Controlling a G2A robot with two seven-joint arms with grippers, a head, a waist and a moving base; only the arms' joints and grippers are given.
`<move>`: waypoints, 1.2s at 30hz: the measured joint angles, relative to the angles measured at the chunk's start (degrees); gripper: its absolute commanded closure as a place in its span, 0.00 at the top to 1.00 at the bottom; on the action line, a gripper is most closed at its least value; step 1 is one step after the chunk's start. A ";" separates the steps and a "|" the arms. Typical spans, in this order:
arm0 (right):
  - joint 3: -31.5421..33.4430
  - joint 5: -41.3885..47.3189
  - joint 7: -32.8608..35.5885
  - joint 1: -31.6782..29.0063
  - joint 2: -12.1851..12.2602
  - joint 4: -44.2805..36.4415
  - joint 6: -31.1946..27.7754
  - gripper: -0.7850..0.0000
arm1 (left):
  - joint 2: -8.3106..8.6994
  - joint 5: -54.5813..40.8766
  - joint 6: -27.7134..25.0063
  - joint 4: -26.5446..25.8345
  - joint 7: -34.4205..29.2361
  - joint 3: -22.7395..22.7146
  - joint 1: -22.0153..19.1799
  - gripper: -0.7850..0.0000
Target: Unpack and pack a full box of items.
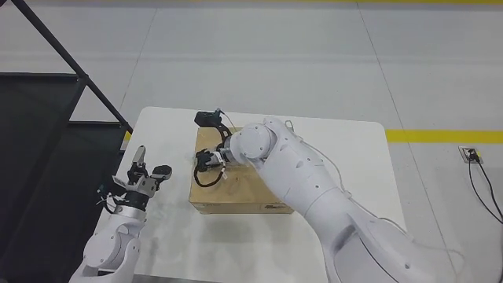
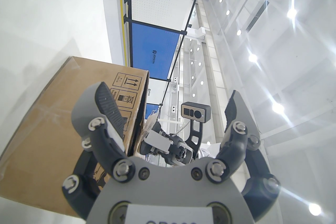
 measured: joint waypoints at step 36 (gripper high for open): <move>8.01 -5.57 7.48 -4.66 10.51 -11.00 3.27 0.00 | -1.09 3.35 1.43 -0.95 -1.78 0.39 -1.38 1.00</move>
